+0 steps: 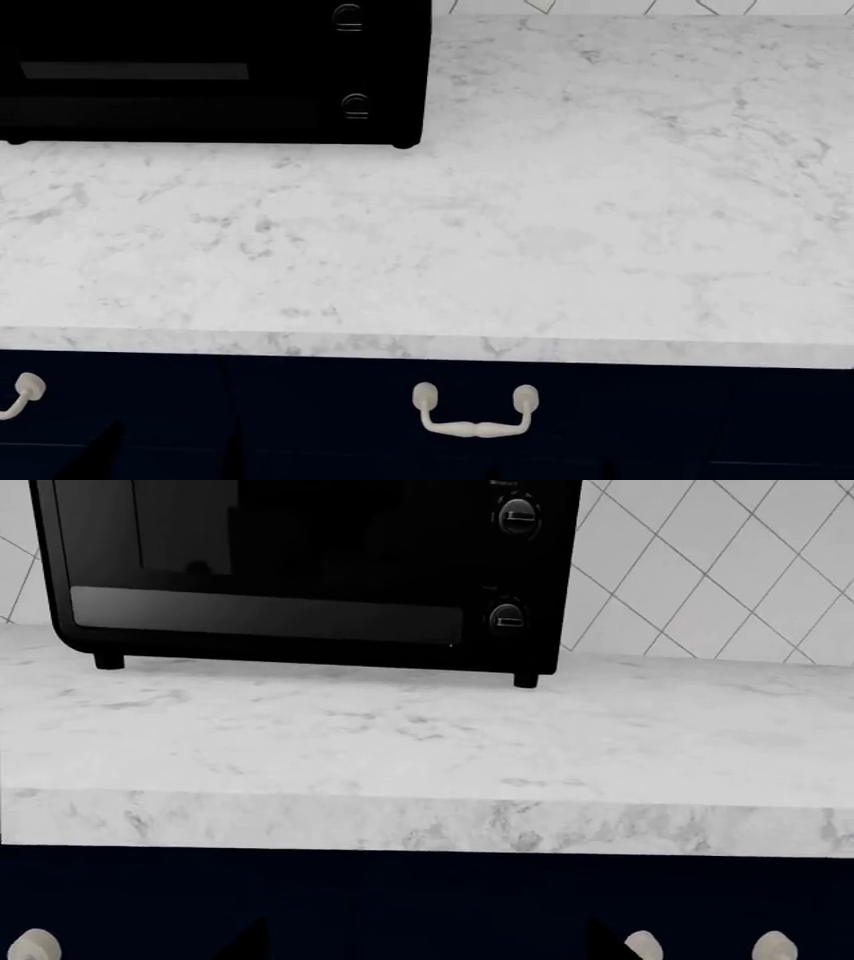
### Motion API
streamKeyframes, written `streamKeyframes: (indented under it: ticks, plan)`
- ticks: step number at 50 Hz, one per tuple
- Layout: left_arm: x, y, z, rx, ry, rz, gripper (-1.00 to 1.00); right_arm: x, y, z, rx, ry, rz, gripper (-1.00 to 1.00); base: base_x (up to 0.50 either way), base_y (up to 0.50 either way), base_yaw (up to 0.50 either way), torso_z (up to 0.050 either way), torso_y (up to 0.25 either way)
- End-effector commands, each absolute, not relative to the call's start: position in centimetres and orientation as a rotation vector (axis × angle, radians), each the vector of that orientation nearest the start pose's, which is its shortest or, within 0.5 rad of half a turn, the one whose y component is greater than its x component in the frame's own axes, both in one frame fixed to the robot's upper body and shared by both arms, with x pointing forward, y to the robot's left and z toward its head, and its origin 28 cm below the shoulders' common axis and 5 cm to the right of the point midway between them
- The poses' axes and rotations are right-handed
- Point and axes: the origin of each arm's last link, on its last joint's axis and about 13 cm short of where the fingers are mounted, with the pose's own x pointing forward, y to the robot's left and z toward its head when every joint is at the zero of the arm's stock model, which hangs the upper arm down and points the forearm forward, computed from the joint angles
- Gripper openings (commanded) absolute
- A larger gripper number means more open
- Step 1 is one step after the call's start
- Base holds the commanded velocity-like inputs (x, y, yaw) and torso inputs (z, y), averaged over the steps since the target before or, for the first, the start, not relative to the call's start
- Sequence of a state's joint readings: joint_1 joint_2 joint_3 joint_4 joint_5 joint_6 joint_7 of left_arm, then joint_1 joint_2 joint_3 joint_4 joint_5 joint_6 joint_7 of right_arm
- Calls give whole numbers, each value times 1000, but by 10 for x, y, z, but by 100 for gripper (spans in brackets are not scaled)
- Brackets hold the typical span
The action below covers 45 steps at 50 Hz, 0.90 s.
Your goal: Turn on the toaster oven by setting the timer.
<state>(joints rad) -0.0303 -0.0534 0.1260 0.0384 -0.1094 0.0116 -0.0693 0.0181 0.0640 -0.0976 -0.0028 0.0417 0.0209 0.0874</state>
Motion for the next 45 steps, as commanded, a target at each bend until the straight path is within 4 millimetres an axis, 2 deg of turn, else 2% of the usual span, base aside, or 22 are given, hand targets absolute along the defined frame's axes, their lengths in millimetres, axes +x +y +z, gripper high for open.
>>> streamKeyframes:
  ticks: [1,16,26,34,35,36,37,38,39,40,45]
  plan:
    - [225,186,28,-53,-85,-77,100,216,-91,22,-29,-10,18,100,0,0,0,50,0]
    - [222,184,31,-65,-111,-93,100,219,-94,38,-46,-46,14,100,0,0,0,50,0]
    - [223,189,50,-83,-178,-61,100,225,-112,103,-134,-174,-20,100,0,0,0,12,0]
    - [216,182,74,-29,-302,-146,100,232,-116,136,-157,-235,-30,100,0,0,0,0,0]
    - [214,181,78,-34,-319,-149,100,233,-117,140,-159,-242,-30,100,0,0,0,0,0]
    - [223,185,90,-42,-327,-149,100,233,-118,143,-160,-247,-30,100,0,0,0,0,0]
    - [259,223,89,-61,-179,-138,100,233,-118,145,-160,-250,-31,100,0,0,0,0,0]
    - [285,226,115,-56,-155,-141,100,234,-120,148,-161,-255,-33,100,0,0,0,0,0]
    - [306,226,157,-46,-254,-144,100,235,-120,151,-161,-260,-33,100,0,0,0,0,0]
    - [317,226,194,-39,-361,-140,100,236,-121,154,-160,-262,-35,100,0,0,0,0,0]
    - [325,230,214,-67,-391,-131,100,244,-123,162,-145,-268,-29,100,0,0,0,0,0]
